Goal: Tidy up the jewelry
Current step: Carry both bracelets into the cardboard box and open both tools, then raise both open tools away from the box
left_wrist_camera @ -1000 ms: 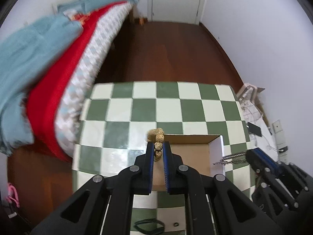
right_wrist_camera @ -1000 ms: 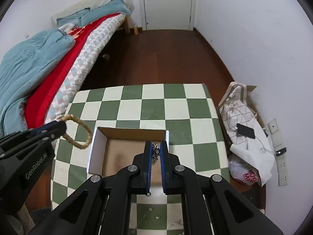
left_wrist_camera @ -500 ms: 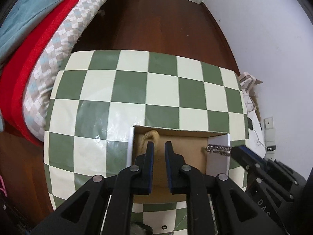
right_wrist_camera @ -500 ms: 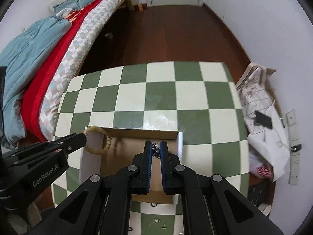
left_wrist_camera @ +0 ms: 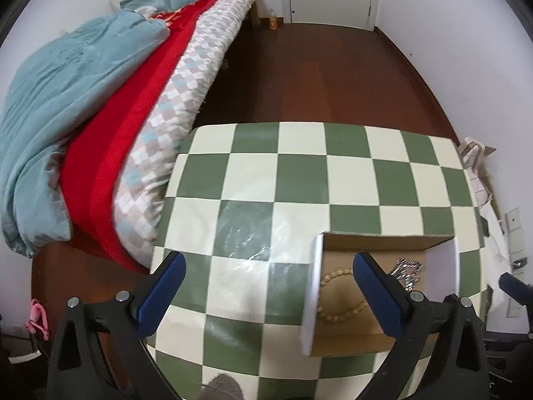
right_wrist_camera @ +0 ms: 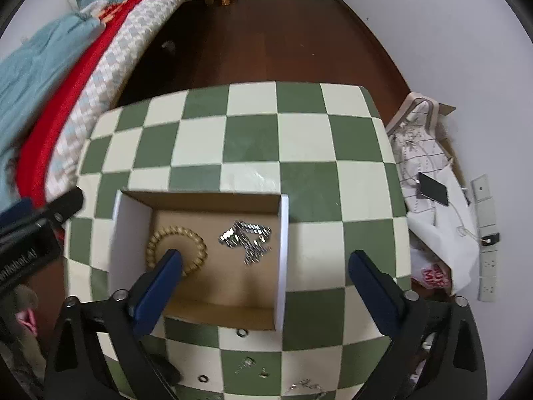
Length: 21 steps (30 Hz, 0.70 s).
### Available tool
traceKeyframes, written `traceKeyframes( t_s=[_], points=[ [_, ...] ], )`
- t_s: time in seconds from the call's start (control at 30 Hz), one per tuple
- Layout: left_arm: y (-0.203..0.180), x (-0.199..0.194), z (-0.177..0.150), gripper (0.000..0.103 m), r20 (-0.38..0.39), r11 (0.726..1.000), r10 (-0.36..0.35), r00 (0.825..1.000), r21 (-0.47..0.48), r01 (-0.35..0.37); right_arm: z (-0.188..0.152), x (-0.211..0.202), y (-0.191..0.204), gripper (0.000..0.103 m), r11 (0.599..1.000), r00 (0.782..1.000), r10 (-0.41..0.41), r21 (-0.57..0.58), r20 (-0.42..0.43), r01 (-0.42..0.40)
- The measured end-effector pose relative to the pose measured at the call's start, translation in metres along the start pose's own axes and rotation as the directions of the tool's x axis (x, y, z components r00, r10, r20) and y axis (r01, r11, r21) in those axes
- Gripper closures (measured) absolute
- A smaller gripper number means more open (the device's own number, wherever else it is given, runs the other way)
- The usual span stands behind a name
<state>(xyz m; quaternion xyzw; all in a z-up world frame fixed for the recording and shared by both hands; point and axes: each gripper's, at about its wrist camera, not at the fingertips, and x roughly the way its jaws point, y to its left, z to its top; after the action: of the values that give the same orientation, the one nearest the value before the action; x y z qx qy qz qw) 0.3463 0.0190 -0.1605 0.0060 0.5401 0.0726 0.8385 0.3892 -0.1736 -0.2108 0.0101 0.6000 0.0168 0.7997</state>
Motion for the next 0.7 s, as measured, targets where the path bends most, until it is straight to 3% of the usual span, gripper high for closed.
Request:
traceKeyframes(
  t_s=[0.3, 0.7],
  points=[
    [0.000, -0.017, -0.029, 0.000, 0.087, 0.999, 0.035, 0.996, 0.021, -0.037, -0.031, 0.001, 0.006, 0.000, 1.000, 1.000, -0.023, -0.008, -0.008, 0.023],
    [0.008, -0.070, -0.067, 0.000, 0.176, 0.998, 0.055, 0.983, -0.001, -0.056, -0.065, -0.049, 0.002, 0.000, 0.999, 0.992, -0.053, 0.016, 0.119, 0.051]
  ],
)
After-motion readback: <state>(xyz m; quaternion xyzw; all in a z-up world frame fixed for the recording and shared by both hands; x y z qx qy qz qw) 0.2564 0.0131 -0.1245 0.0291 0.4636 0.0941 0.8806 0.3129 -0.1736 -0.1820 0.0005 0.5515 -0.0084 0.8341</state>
